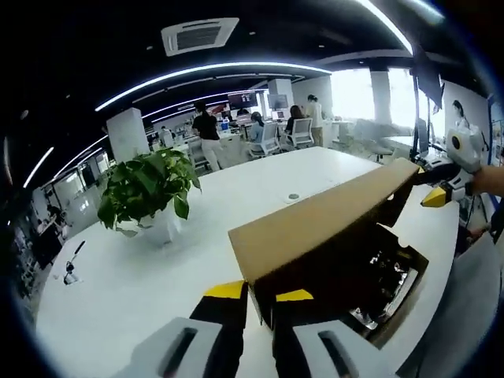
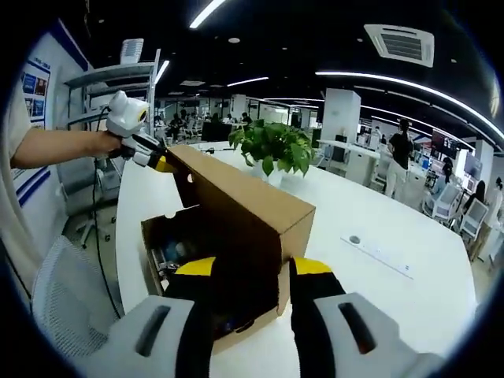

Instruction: Operate the shoe box by opening the lid, removing the specified soft item, and placing it in the target area until the item is outside and the box remains undamaged.

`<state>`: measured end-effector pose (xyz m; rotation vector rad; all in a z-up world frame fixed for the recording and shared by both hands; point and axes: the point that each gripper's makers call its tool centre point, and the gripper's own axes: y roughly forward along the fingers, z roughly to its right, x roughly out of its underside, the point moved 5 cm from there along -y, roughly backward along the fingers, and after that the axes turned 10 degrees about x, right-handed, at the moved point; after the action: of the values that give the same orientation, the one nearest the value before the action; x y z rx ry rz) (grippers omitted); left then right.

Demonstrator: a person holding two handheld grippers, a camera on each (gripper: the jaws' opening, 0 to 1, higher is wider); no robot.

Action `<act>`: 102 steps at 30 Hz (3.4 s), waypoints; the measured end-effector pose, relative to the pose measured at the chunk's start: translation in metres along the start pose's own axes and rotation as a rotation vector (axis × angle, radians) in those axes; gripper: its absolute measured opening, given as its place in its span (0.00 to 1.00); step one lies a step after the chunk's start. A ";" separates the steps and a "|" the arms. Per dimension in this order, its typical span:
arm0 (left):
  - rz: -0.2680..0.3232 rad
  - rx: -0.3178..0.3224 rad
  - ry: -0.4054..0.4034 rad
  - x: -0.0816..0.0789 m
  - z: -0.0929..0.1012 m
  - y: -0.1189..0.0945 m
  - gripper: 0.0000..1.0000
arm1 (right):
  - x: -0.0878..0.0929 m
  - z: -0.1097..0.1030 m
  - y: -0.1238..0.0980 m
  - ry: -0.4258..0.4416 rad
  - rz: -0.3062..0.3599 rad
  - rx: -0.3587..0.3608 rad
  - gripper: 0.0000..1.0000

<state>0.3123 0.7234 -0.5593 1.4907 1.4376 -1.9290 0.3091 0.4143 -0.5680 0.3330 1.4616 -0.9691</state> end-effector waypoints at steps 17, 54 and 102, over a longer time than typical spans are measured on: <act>0.017 -0.044 -0.031 -0.009 -0.015 0.011 0.03 | 0.030 0.009 0.014 0.050 -0.027 0.043 0.27; 0.027 -0.059 -0.045 -0.022 -0.032 0.037 0.04 | 0.073 0.023 0.050 -0.070 -0.183 0.189 0.01; -0.075 -0.087 -0.170 0.039 -0.030 0.067 0.02 | 0.063 0.036 0.065 -0.075 -0.217 0.176 0.00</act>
<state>0.3617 0.7312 -0.6262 1.2200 1.4993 -1.9563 0.3693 0.4060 -0.6441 0.2655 1.3669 -1.2766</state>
